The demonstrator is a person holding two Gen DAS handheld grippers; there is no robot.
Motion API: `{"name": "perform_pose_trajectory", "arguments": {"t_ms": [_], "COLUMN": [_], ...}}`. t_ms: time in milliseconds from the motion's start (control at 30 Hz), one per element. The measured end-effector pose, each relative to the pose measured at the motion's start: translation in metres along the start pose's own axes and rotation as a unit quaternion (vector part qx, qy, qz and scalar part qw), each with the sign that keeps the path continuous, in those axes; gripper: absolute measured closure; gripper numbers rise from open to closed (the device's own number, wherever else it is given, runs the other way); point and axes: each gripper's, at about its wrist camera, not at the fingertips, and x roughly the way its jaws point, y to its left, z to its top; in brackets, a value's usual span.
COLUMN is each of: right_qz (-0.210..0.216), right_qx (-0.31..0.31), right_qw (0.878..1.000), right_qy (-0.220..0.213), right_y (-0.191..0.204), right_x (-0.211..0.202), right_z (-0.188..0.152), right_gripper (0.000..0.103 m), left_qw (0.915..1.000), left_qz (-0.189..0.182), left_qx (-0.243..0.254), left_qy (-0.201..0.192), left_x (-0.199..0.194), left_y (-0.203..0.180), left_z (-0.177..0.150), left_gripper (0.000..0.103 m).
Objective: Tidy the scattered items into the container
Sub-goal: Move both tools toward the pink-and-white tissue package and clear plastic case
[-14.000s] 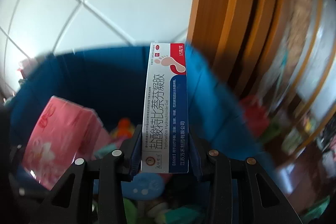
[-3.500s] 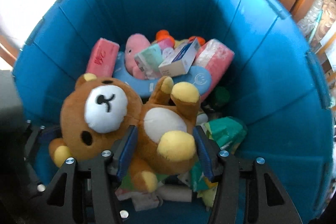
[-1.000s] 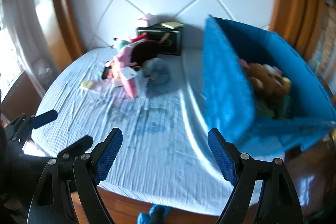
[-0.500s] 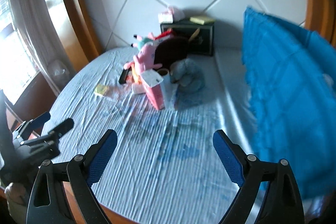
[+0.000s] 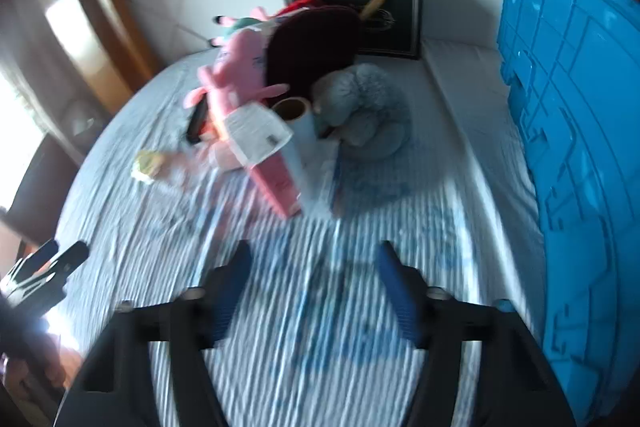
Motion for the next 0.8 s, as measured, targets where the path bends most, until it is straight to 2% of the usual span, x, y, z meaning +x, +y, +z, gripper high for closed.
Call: {"name": "perform_pose_trajectory", "arguments": {"t_ms": [200, 267, 333, 400, 467, 533, 567, 633, 700, 733, 767, 800], "right_qz": [-0.071, -0.090, -0.047, 0.005, 0.020, 0.048, 0.048, -0.008, -0.088, -0.123, -0.140, -0.134], "right_qx": [0.062, 0.063, 0.052, 0.009, -0.010, 0.011, 0.028, 0.050, 0.085, 0.109, 0.119, 0.111], "right_qw": [0.995, 0.994, 0.997, 1.000, 1.000, 0.998, 0.998, 0.998, 0.991, 0.985, 0.982, 0.985], "right_qy": [-0.025, -0.011, 0.007, 0.012, 0.020, 0.025, 0.015, -0.025, -0.046, -0.045, -0.035, -0.003], "right_y": [-0.004, 0.003, 0.022, 0.053, 0.074, 0.073, 0.066, 0.047, 0.019, 0.004, -0.005, -0.007], "right_x": [0.051, 0.076, 0.090, 0.087, 0.084, 0.080, 0.076, 0.063, 0.061, 0.066, 0.074, 0.092], "right_z": [0.060, 0.072, 0.067, 0.053, 0.036, 0.023, 0.021, 0.027, 0.045, 0.055, 0.062, 0.069], "right_gripper": [0.047, 0.047, 0.047, 0.047, 0.047, 0.047, 0.047, 0.047, 0.047, 0.047, 0.047, 0.046], "left_qw": [0.9985, 0.9983, 0.9981, 0.9980, 0.9981, 0.9983, 0.9982, 0.9981, 0.9979, 0.9978, 0.9977, 0.9976], "left_qz": [-0.035, -0.038, -0.042, -0.038, -0.037, -0.042, -0.045, -0.045, -0.046, -0.048, -0.050, -0.050], "left_qx": [0.041, 0.041, 0.042, 0.045, 0.040, 0.031, 0.030, 0.034, 0.036, 0.035, 0.035, 0.037], "left_qy": [0.005, 0.014, 0.021, 0.022, 0.028, 0.027, 0.026, 0.026, 0.027, 0.028, 0.029, 0.031], "left_x": [0.041, 0.053, 0.060, 0.066, 0.069, 0.069, 0.068, 0.067, 0.067, 0.067, 0.066, 0.067], "left_y": [0.005, 0.011, 0.019, 0.024, 0.030, 0.034, 0.034, 0.032, 0.029, 0.027, 0.025, 0.023], "left_z": [0.033, 0.039, 0.041, 0.043, 0.044, 0.046, 0.047, 0.048, 0.047, 0.046, 0.045, 0.044], "left_gripper": [0.010, 0.010, 0.010, 0.010, 0.010, 0.010, 0.010, 0.010, 0.010, 0.010, 0.010, 0.010]}}
